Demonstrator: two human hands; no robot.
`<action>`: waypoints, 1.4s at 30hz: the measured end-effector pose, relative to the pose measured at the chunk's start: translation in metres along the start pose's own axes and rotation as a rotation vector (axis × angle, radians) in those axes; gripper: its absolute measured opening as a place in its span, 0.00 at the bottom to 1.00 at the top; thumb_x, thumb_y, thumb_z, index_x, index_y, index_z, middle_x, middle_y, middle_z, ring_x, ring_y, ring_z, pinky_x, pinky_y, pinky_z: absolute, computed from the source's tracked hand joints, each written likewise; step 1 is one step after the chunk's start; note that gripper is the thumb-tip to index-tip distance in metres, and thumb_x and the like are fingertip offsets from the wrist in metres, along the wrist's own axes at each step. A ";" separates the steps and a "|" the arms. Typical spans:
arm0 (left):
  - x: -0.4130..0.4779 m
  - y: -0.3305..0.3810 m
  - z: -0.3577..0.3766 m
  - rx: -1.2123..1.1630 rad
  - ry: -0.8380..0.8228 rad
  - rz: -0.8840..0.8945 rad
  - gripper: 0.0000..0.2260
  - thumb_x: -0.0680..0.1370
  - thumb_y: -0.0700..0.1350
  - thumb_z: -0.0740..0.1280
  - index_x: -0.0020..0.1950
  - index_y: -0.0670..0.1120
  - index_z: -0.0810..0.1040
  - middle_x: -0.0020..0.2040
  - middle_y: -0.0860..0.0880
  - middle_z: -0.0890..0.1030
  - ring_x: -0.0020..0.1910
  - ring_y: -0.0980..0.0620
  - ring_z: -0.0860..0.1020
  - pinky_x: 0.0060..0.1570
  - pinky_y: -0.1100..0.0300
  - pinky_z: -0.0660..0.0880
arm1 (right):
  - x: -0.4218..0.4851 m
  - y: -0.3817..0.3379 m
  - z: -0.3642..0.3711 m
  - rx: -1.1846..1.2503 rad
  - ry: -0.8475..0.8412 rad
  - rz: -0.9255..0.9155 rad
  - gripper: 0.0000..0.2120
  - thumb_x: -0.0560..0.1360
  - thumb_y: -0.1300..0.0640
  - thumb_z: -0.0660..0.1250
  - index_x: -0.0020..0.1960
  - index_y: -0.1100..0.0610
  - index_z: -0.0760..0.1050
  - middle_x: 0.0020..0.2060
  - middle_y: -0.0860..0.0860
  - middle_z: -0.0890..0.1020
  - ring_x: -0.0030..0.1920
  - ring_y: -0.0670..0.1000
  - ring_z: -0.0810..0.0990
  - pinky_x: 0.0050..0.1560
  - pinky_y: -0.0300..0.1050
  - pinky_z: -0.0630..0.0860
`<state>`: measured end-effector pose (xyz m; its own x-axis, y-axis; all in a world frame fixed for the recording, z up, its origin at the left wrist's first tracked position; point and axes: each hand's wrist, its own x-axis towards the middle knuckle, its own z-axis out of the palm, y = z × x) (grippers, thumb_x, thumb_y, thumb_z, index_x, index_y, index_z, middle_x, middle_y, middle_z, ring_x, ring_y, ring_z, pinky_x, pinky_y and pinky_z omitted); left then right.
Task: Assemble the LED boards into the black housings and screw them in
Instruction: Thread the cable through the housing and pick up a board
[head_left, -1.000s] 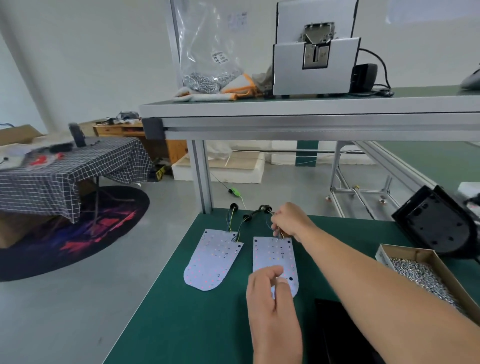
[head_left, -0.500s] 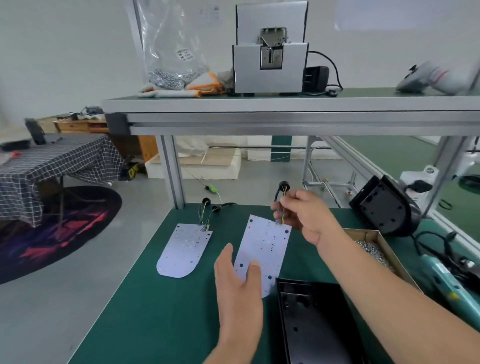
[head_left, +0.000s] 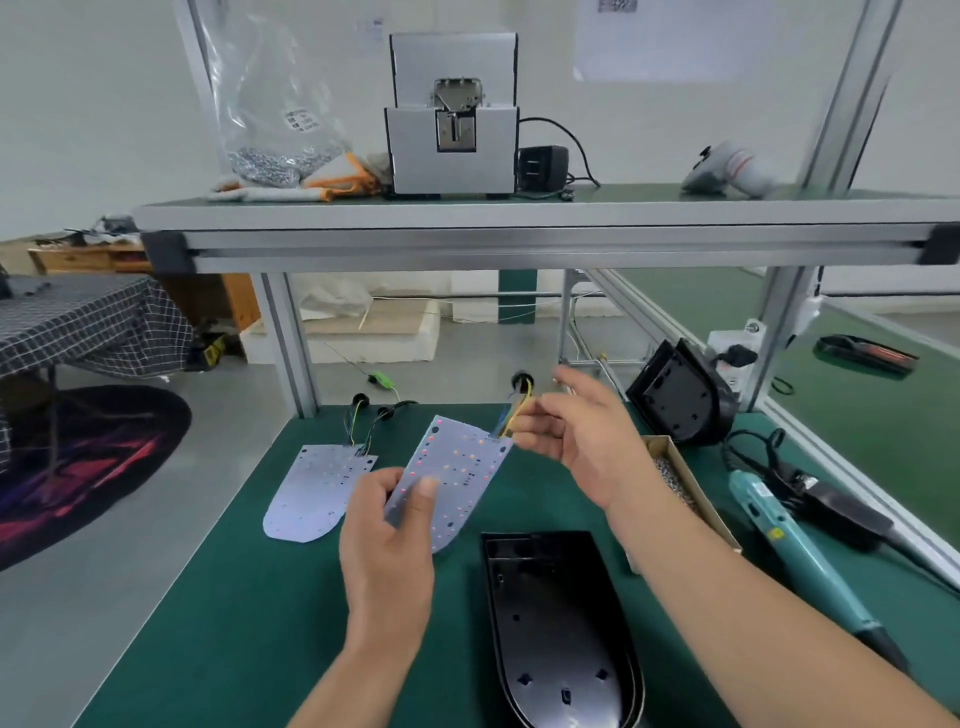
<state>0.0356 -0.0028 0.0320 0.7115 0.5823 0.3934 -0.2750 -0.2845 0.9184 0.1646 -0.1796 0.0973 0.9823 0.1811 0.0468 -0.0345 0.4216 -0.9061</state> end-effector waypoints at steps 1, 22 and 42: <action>0.000 0.003 -0.001 -0.012 0.011 0.025 0.07 0.83 0.49 0.72 0.47 0.56 0.77 0.39 0.60 0.79 0.36 0.61 0.73 0.36 0.72 0.69 | 0.004 0.000 -0.002 -0.044 0.034 -0.005 0.26 0.81 0.72 0.62 0.75 0.55 0.66 0.43 0.62 0.86 0.36 0.56 0.86 0.36 0.47 0.84; 0.003 0.016 0.001 -0.754 -0.344 -0.450 0.12 0.78 0.51 0.75 0.54 0.44 0.85 0.56 0.43 0.85 0.48 0.49 0.84 0.45 0.55 0.83 | 0.009 0.028 -0.007 -1.183 -0.339 -0.323 0.13 0.86 0.53 0.62 0.45 0.41 0.75 0.36 0.40 0.78 0.38 0.40 0.74 0.43 0.38 0.69; 0.024 0.015 -0.015 -0.843 -0.235 -0.745 0.07 0.82 0.42 0.66 0.44 0.47 0.73 0.33 0.52 0.70 0.20 0.57 0.64 0.18 0.66 0.60 | -0.038 0.007 -0.090 -1.587 -0.354 -0.606 0.04 0.80 0.56 0.72 0.53 0.48 0.80 0.49 0.40 0.80 0.57 0.47 0.74 0.59 0.45 0.73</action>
<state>0.0387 0.0186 0.0555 0.9580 0.2101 -0.1953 -0.0177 0.7227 0.6909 0.1432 -0.2633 0.0516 0.6946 0.6019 0.3939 0.7062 -0.6748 -0.2141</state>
